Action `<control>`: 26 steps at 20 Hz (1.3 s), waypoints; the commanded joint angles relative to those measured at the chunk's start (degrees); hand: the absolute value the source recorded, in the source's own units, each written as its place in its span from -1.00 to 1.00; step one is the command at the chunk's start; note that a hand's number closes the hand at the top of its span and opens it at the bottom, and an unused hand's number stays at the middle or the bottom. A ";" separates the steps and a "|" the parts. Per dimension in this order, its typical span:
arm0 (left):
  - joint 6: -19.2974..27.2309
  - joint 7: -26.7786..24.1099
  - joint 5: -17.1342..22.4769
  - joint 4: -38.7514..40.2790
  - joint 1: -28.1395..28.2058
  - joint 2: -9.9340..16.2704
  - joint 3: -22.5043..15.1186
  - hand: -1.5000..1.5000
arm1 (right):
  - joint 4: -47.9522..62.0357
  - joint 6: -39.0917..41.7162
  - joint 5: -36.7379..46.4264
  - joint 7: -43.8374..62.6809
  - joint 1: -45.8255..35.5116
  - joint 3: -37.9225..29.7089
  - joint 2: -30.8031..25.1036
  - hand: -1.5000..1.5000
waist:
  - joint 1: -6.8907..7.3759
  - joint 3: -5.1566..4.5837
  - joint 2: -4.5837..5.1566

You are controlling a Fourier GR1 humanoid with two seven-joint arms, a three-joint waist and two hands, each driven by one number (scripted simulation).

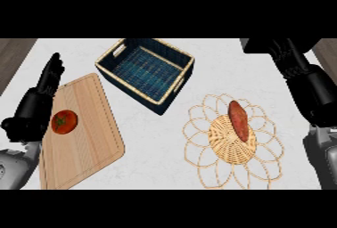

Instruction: Pick the sweet potato from the placemat and place it in the basket

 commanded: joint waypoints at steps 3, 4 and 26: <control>2.14 -0.55 3.14 -1.40 4.00 -6.18 1.98 0.00 | -3.20 -2.81 -1.98 -1.60 9.80 -5.64 1.00 1.00 | -1.16 -0.40 0.46; 1.89 -2.27 4.62 -1.57 6.64 -7.45 2.27 0.00 | -2.53 -4.41 -1.94 -0.31 10.23 -6.33 1.83 1.00 | -0.79 -0.44 0.48; 1.38 -2.41 7.65 -4.42 12.69 -13.28 0.11 0.00 | -5.69 -0.56 50.03 47.96 3.19 9.01 -4.13 -1.00 | -0.90 -0.96 -0.36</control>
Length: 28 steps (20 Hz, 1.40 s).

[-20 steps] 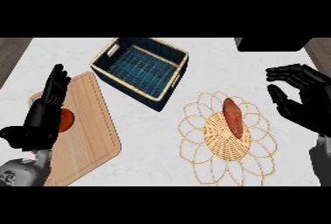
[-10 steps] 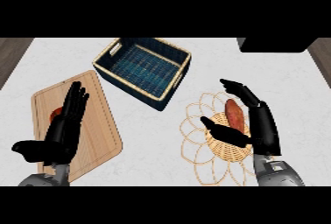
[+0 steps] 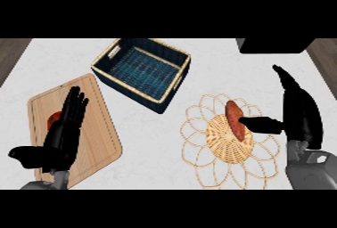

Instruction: Pick the sweet potato from the placemat and place it in the basket

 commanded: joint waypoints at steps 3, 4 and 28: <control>-0.16 0.00 0.01 0.17 -0.39 -0.87 -0.32 0.00 | -7.30 25.23 -4.22 19.86 -7.88 1.92 -5.77 -1.00 | -0.12 0.10 -0.06; -0.91 -0.60 -0.23 -0.22 0.18 -0.30 -0.51 0.00 | -5.87 28.58 -7.06 22.94 -11.65 1.37 -4.49 -1.00 | 1.20 0.15 0.23; -1.11 2.77 -2.48 -5.21 1.96 -1.46 0.19 0.00 | -1.24 32.55 -13.65 30.75 -11.97 1.34 -0.88 -1.00 | 1.18 0.58 0.70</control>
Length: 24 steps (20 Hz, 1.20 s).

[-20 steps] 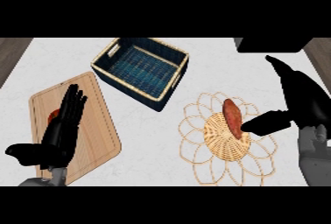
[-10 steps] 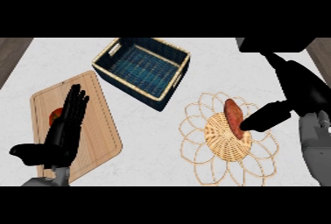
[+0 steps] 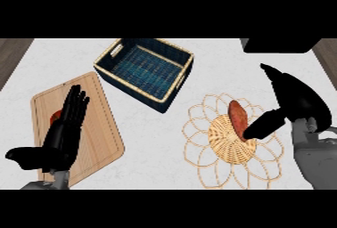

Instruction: Pick the sweet potato from the placemat and place it in the basket

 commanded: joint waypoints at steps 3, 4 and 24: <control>1.30 1.49 -2.09 -1.17 0.20 -2.42 -1.17 0.00 | 0.54 -1.69 5.12 5.59 4.34 2.40 4.38 -1.00 | -0.01 0.06 0.10; -1.58 -0.08 -0.07 0.50 1.01 -1.00 1.74 0.00 | -1.42 -0.40 5.46 6.01 5.05 2.41 4.51 -1.00 | -0.05 0.04 0.09; -4.01 4.77 -5.37 -3.47 0.44 -4.86 4.44 0.00 | 8.66 -2.11 18.91 -6.31 7.06 -2.58 12.12 -1.00 | 0.10 0.06 0.12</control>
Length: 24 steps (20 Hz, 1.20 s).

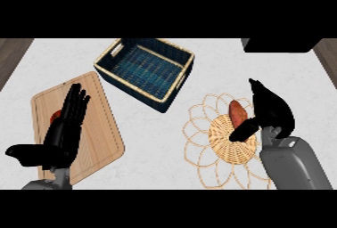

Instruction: Pick the sweet potato from the placemat and place it in the basket

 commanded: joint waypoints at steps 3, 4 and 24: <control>-1.35 0.98 -1.87 -2.10 1.32 -1.03 0.96 0.00 | 0.37 1.94 2.57 3.59 0.53 -0.18 3.04 -1.00 | -0.05 0.00 -0.04; -2.04 3.55 -0.08 -1.58 -0.25 0.29 3.39 0.00 | 5.85 -3.29 3.74 -2.61 1.81 -1.18 2.33 -1.00 | 0.02 0.02 0.02; -3.36 4.06 -6.92 -2.52 -0.79 -5.33 5.15 0.00 | 14.71 -3.03 6.12 -9.11 1.18 -6.08 5.01 -1.00 | 0.00 0.01 0.00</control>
